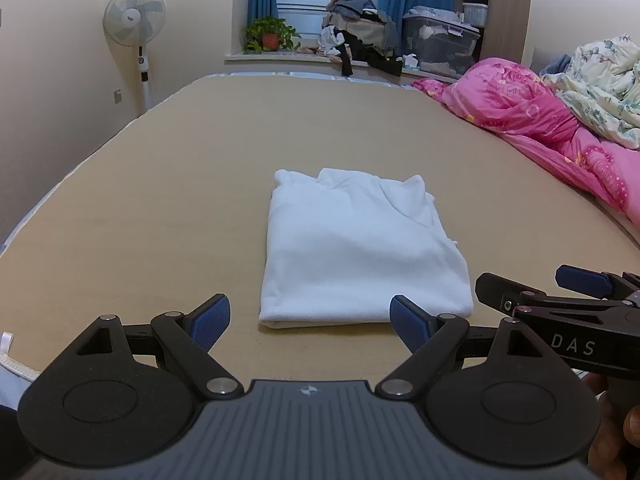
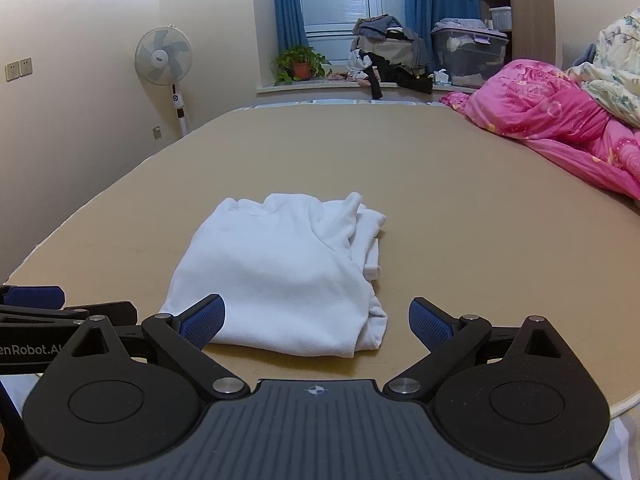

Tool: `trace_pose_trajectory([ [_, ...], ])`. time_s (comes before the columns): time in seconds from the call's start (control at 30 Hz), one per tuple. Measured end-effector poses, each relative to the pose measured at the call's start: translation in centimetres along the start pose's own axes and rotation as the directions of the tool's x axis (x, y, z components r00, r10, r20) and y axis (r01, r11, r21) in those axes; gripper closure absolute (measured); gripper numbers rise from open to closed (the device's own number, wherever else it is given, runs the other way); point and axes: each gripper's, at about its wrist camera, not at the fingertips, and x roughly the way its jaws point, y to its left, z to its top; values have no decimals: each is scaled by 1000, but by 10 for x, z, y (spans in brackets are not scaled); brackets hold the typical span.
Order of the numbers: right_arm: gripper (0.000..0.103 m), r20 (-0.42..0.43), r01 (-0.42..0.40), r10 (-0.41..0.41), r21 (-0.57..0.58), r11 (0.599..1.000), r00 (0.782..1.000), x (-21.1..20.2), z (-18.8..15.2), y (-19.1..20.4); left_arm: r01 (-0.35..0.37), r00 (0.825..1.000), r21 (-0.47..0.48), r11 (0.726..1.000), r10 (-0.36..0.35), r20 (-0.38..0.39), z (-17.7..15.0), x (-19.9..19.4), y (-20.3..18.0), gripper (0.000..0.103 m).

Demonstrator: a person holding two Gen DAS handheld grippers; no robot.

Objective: Fold small clothes

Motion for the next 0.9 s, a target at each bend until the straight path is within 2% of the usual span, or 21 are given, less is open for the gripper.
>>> trace_pose_trajectory([
  [0.9,5,-3,13,-13,0,1000,1000,-1,1,-1,14,1000,17,1000,-14,5,0,-2,1,12],
])
